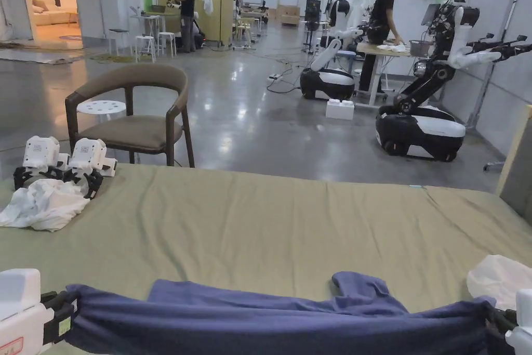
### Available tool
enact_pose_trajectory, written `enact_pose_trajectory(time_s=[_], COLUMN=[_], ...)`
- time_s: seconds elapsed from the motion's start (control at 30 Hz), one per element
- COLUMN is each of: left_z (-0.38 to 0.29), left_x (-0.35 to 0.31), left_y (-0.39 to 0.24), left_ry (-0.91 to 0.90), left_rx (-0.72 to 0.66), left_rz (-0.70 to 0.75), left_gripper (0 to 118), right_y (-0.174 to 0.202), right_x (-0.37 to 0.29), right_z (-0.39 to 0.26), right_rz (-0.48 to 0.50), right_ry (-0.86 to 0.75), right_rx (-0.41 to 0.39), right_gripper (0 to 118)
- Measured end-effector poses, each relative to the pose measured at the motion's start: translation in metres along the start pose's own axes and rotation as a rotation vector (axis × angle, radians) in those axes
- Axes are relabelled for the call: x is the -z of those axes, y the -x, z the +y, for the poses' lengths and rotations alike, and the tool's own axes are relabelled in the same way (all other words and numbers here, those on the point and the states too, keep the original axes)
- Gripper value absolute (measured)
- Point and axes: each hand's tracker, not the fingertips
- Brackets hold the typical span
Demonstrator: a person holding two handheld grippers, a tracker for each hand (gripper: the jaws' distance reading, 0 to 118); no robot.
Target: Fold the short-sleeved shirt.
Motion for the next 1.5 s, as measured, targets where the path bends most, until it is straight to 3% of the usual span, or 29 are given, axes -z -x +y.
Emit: enact_pose_trajectory(time_s=[0.1,0.3,0.63,0.73,0.8,0.9,0.97,1.17,1.3,1.33,1.43,1.5], left_z=[-0.038,-0.104,-0.148,-0.146,-0.143,-0.136,-0.129,-0.101,-0.076,-0.069,-0.049,-0.039], left_x=[-0.005,0.002,0.022,0.024,0.022,0.02,0.019,0.018,0.019,0.02,0.014,0.009], left_y=[0.004,0.001,-0.014,-0.018,-0.018,-0.018,-0.022,-0.049,-0.072,-0.076,-0.095,-0.105], left_ry=[0.094,0.315,0.542,0.554,0.531,0.475,0.406,0.179,-0.014,-0.066,-0.21,-0.283], left_rx=[-0.004,0.03,0.094,0.109,0.109,0.093,0.101,0.116,0.123,0.133,0.148,0.154], left_rz=[0.001,0.004,0.039,0.064,0.084,0.091,0.083,0.074,0.07,0.077,0.087,0.093], left_gripper=[0,0,0,8,24,51,56,56,55,52,35,32], right_y=[0.01,0.022,0.043,0.048,0.048,0.046,0.049,0.068,0.094,0.1,0.117,0.123], right_x=[-0.007,-0.003,0.024,0.023,0.017,0.005,-0.002,-0.006,0.002,0.003,0.005,0.003], right_z=[-0.037,-0.11,-0.163,-0.162,-0.157,-0.144,-0.132,-0.096,-0.073,-0.067,-0.048,-0.037], right_rz=[-0.006,0.022,0.012,-0.04,-0.059,-0.061,-0.061,-0.038,-0.039,-0.049,-0.078,-0.061], right_ry=[0.092,0.295,0.546,0.547,0.536,0.473,0.391,0.101,-0.104,-0.159,-0.301,-0.362], right_rx=[-0.031,-0.012,-0.121,-0.15,-0.136,-0.066,-0.011,0.143,0.186,0.19,0.208,0.219], right_gripper=[1,1,6,36,57,61,64,69,68,65,40,37])
